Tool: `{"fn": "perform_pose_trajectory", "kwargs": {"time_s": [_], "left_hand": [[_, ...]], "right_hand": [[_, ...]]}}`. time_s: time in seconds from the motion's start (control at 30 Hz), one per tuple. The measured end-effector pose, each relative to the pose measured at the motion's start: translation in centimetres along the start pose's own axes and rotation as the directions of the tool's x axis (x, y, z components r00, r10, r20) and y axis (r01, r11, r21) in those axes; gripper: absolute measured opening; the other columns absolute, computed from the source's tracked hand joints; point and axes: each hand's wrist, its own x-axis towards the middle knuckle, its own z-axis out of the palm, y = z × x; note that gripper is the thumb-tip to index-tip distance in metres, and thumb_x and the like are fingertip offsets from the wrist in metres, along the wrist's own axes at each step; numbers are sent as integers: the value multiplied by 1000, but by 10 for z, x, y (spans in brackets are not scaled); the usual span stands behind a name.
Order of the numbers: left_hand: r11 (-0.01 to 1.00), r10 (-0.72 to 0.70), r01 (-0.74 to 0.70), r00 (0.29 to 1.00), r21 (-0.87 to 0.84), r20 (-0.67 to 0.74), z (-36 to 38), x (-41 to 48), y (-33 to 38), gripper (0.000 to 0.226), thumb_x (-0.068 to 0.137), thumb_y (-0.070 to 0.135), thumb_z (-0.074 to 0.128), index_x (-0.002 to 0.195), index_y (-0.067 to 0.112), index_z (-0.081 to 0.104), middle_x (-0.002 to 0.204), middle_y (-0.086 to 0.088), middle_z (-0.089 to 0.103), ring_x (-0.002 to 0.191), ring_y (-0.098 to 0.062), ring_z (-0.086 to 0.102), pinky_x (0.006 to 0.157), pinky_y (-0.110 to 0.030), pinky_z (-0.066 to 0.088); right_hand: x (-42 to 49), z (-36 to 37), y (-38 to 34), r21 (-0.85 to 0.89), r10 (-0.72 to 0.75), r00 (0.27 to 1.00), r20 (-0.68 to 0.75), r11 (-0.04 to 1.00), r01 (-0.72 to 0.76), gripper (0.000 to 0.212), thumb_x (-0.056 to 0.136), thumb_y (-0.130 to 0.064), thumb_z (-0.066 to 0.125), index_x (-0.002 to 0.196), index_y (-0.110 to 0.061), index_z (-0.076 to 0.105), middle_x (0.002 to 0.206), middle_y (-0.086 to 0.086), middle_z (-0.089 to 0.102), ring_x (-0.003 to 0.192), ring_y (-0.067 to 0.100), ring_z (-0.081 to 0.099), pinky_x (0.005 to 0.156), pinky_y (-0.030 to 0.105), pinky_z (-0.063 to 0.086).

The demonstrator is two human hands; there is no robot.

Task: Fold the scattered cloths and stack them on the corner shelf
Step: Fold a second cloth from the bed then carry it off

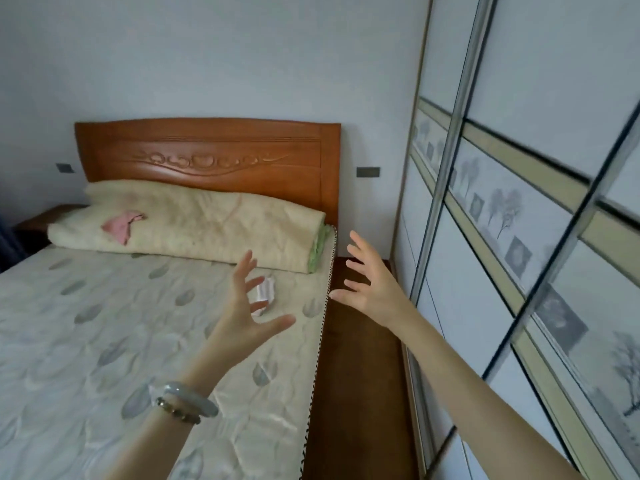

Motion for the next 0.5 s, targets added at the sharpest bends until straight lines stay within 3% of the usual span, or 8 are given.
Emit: {"fn": "perform_pose_trajectory", "kwargs": {"time_s": [0.13, 0.3, 0.43, 0.5], "left_hand": [[1000, -20, 20, 999, 13, -30, 17, 57, -31, 110, 53, 56, 76, 135, 55, 2, 147, 13, 19, 132, -12, 35, 100, -34, 45], [999, -45, 46, 996, 5, -71, 43, 150, -69, 115, 47, 71, 77, 135, 56, 4, 144, 16, 19, 129, -8, 36, 91, -21, 45], [995, -95, 97, 987, 11, -132, 58, 220, -89, 116, 52, 62, 81, 137, 51, 3, 148, 9, 18, 131, -13, 35, 96, -30, 46], [993, -104, 111, 983, 33, -153, 61, 250, -102, 119, 50, 67, 78, 139, 48, 2, 149, 8, 18, 130, -12, 36, 93, -26, 47]], "right_hand": [[65, -22, 33, 21, 7, 999, 32, 1000, -8, 97, 74, -13, 80, 142, -44, 17, 152, -8, 26, 131, 6, 34, 101, 26, 41], [171, -62, 78, 22, 3, 998, 70, 1000, -5, 99, 73, -15, 81, 148, -33, 18, 152, -7, 27, 133, 9, 36, 96, 19, 42], [254, -86, 100, 13, 4, 991, 134, 1000, -6, 97, 74, -13, 80, 147, -35, 20, 153, -6, 27, 133, 11, 36, 93, 18, 41], [291, -90, 109, 15, 2, 987, 159, 1000, -4, 95, 74, -12, 80, 146, -36, 21, 152, -7, 28, 133, 11, 37, 94, 20, 42]]}}
